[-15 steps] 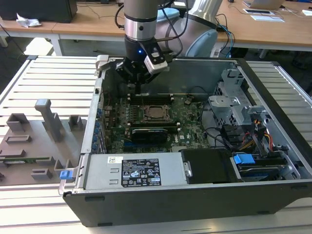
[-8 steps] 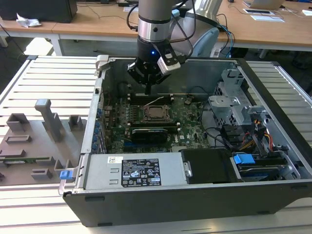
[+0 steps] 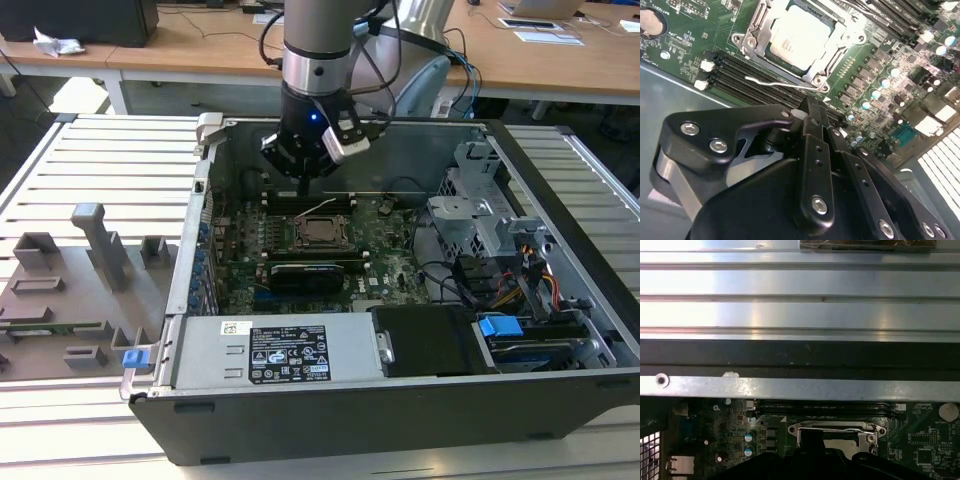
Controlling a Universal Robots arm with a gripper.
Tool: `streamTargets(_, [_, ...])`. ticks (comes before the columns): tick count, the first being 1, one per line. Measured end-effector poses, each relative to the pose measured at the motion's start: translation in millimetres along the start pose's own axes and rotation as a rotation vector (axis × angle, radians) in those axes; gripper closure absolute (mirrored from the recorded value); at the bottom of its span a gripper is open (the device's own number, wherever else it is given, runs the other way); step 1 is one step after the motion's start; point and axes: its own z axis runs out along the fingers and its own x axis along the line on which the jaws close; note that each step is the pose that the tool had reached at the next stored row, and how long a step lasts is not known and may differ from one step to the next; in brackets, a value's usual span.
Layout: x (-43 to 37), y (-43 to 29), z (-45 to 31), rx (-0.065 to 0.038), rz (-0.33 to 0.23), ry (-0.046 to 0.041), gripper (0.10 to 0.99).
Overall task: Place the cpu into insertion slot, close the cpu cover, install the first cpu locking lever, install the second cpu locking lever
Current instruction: 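Install the first cpu locking lever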
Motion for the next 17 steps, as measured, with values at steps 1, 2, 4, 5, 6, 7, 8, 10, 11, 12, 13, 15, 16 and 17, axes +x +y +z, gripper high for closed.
streamTargets(1, [-0.1,-0.2,4.4,0.000,0.000,0.0000,0.980])
streamTargets(2, [-0.2,-0.2,6.1,0.000,0.000,0.0000,0.980])
streamTargets(4, [-0.3,-0.4,10.1,0.000,0.000,0.0001,0.980])
streamTargets(5, [-0.3,-0.5,12.6,0.000,0.000,0.0000,0.980])
streamTargets(6, [-0.4,-0.6,15.3,0.000,0.000,0.0000,0.980])
streamTargets(7, [-0.5,-0.6,17.3,0.000,0.000,0.0000,0.980])
streamTargets(8, [-0.6,0.0,22.5,0.000,0.000,-0.0001,0.980])
streamTargets(10, [-2.1,4.5,26.0,0.000,0.000,0.0000,0.980])
streamTargets(11, [-2.7,5.9,26.5,0.000,0.000,0.0000,0.980])
streamTargets(12, [-3.4,7.0,26.9,0.000,0.000,0.0001,0.980])
streamTargets(13, [-4.2,7.8,27.4,0.000,0.000,0.0001,0.980])
streamTargets(15, [-6.2,9.1,28.6,0.001,-0.001,0.0000,0.980])
streamTargets(16, [-7.5,9.5,29.1,0.001,-0.001,0.0000,0.980])
streamTargets(17, [-9.2,10.0,29.8,0.001,-0.001,0.0001,0.980])
